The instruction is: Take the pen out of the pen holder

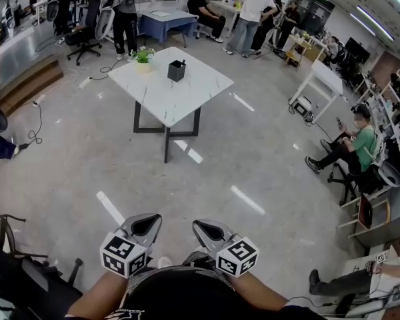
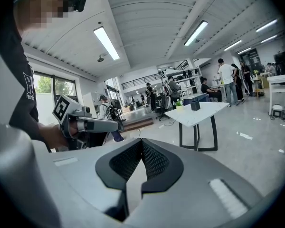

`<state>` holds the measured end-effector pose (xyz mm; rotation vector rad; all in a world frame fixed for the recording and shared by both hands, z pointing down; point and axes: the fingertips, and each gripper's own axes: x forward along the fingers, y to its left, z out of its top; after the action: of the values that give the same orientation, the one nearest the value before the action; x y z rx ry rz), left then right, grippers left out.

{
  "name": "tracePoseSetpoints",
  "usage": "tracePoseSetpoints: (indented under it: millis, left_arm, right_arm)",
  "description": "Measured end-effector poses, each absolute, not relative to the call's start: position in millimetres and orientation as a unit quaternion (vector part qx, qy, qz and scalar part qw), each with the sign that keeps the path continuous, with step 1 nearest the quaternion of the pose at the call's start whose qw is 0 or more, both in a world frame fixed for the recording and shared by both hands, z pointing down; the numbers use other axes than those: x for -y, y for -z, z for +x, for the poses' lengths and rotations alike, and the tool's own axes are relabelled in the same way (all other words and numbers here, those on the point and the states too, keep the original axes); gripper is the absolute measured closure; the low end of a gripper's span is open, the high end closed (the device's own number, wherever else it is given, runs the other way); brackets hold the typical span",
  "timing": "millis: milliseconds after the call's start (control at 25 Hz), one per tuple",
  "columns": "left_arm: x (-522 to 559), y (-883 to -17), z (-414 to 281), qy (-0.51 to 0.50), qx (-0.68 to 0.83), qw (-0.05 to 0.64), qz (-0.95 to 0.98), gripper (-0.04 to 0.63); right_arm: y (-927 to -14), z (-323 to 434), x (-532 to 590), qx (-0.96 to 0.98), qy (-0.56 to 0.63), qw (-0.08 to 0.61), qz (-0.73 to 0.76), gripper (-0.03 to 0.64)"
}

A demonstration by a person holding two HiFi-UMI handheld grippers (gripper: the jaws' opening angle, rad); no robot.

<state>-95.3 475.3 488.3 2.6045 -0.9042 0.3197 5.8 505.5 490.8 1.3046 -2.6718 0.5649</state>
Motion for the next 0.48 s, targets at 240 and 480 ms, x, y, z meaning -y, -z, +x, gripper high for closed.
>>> tracePoseSetpoints:
  millis: [240,480]
  left_arm:
    - [-473,-490,-111,-0.110,0.331,0.185,0.919,0.538]
    - [-470,-495,-118,-0.106,0.337,0.193,0.916,0.538]
  right_arm:
    - [-488,-8,-499,0.887,-0.186,0.053,0.420,0.617]
    - [-492,-16,-493,0.889,-0.191,0.059,0.413,0.617]
